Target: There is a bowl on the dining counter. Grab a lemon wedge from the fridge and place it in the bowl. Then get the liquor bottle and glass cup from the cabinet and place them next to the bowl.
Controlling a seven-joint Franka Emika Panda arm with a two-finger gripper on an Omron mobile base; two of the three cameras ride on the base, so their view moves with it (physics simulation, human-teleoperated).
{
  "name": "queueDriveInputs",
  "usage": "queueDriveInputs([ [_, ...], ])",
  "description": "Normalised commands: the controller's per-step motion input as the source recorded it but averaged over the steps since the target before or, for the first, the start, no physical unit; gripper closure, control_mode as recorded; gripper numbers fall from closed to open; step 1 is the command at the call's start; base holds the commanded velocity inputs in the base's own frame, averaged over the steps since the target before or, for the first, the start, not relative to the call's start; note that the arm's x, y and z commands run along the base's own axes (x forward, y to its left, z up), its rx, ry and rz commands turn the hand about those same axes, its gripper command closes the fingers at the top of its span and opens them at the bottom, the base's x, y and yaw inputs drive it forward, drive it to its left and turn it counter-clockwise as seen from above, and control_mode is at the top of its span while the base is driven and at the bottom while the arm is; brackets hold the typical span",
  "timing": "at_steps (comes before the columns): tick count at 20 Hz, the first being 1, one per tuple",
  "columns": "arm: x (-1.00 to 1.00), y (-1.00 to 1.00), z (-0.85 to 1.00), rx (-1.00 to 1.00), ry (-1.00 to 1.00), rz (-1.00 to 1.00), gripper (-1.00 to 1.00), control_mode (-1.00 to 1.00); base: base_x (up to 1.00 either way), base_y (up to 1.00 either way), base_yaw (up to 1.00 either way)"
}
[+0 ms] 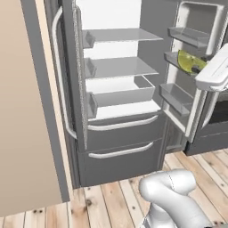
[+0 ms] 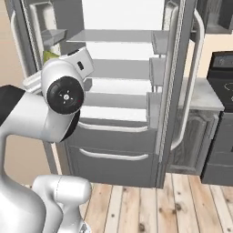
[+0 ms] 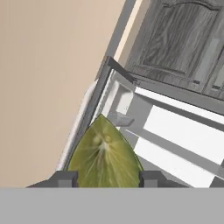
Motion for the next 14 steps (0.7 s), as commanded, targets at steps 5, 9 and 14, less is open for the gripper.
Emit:
queueDriveInputs([
  [5,0.00,0.00,0.00,0.00,0.00,0.00,1.00,1.00,-0.47,0.68,-0.27],
  [9,0.00,0.00,0.00,0.00,0.00,0.00,1.00,1.00,-0.23,0.82,-0.31],
  [14,0.00,0.00,0.00,0.00,0.00,0.00,1.00,1.00,-0.19,0.77,-0.43],
])
